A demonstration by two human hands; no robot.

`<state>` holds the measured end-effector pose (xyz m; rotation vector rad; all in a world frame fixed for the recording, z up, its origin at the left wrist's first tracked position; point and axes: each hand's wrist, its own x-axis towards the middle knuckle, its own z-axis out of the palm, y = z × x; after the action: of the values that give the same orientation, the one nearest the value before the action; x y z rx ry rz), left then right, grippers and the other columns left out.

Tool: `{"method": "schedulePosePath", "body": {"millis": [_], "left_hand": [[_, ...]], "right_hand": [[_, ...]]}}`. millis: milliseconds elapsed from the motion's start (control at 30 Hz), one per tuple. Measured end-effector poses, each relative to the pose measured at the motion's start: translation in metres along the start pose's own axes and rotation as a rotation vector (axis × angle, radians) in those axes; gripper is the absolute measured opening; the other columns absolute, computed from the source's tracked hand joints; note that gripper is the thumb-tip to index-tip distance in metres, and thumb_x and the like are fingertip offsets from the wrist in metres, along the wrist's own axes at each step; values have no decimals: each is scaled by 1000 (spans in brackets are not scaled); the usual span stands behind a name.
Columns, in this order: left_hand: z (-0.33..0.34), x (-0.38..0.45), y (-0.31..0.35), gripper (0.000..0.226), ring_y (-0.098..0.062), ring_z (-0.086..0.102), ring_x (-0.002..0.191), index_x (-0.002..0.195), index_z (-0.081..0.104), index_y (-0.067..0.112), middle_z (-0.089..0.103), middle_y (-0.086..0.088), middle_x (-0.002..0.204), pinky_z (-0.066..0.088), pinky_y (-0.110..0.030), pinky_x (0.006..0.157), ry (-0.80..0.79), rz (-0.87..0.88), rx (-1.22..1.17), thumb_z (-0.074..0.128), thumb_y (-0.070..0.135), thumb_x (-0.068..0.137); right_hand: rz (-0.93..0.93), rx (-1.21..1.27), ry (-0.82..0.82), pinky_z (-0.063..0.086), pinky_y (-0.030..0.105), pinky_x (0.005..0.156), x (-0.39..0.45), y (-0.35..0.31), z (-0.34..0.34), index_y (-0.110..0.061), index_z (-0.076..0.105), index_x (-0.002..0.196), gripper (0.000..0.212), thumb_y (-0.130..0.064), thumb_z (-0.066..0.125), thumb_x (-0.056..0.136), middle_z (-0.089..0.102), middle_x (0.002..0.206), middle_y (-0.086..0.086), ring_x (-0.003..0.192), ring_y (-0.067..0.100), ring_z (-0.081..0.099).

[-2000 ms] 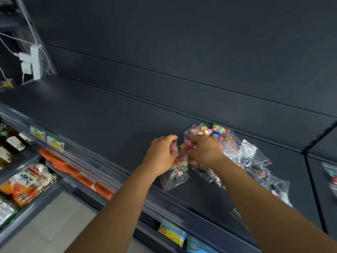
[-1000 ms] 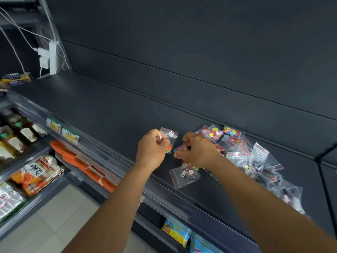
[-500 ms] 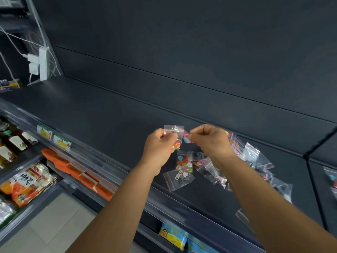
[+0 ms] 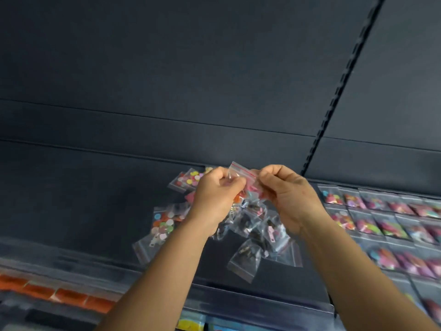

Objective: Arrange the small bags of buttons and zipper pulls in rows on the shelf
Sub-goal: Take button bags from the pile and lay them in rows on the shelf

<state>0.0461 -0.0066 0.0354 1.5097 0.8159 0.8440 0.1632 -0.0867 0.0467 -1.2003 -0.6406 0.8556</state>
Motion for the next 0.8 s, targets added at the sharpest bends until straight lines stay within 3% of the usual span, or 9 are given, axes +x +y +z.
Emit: {"method": "schedulePosePath", "body": {"millis": [167, 300, 367, 467, 567, 700, 800], "left_hand": [[80, -27, 10, 9, -1, 57, 55, 75, 60, 15, 63, 12, 59, 47, -13, 54, -120, 63, 6, 65, 15, 83], [148, -49, 17, 8, -16, 64, 73, 82, 63, 12, 70, -4, 79, 54, -35, 80, -184, 7, -85, 64, 19, 83], [181, -60, 21, 10, -17, 66, 79, 83, 65, 15, 71, -3, 84, 53, -40, 85, -190, -16, -108, 65, 25, 84], [231, -78, 22, 12, -9, 64, 73, 79, 65, 22, 68, 7, 74, 53, -38, 81, -224, -37, -111, 66, 34, 81], [279, -95, 20, 11, -2, 61, 65, 75, 65, 25, 68, 12, 71, 50, -26, 65, -205, -46, -63, 65, 34, 81], [324, -109, 14, 9, -16, 65, 74, 82, 63, 19, 71, 0, 82, 52, -32, 65, -104, -47, -22, 65, 27, 85], [349, -119, 16, 9, -17, 67, 72, 83, 64, 17, 71, 0, 79, 52, -18, 58, -47, -15, -51, 68, 25, 83]], "right_hand": [[-187, -113, 261, 46, 20, 47, -27, -14, -71, -18, 58, 73, 21, -6, 57, 91, 58, 56, -4, 49, 9, 51], [-305, -174, 346, 44, 17, 46, -48, -29, -135, -13, 55, 78, 14, -6, 56, 91, 58, 53, -6, 47, 7, 50], [-337, -202, 374, 45, 16, 49, -57, -37, -168, -15, 56, 77, 16, -6, 58, 90, 59, 56, -8, 50, 7, 52], [-339, -231, 391, 42, 14, 47, -68, -47, -216, -18, 57, 74, 20, -5, 59, 89, 56, 54, -11, 47, 3, 49], [-276, -180, 354, 43, 19, 45, -79, -54, -257, -17, 57, 74, 20, -4, 58, 89, 55, 54, -7, 45, 7, 46], [-192, -83, 308, 46, 29, 50, -94, -64, -301, -12, 60, 78, 14, -7, 58, 91, 59, 62, 2, 55, 19, 51], [-153, -7, 305, 44, 34, 56, -102, -69, -325, -9, 60, 80, 12, -7, 58, 91, 57, 64, 4, 62, 25, 47]]}}
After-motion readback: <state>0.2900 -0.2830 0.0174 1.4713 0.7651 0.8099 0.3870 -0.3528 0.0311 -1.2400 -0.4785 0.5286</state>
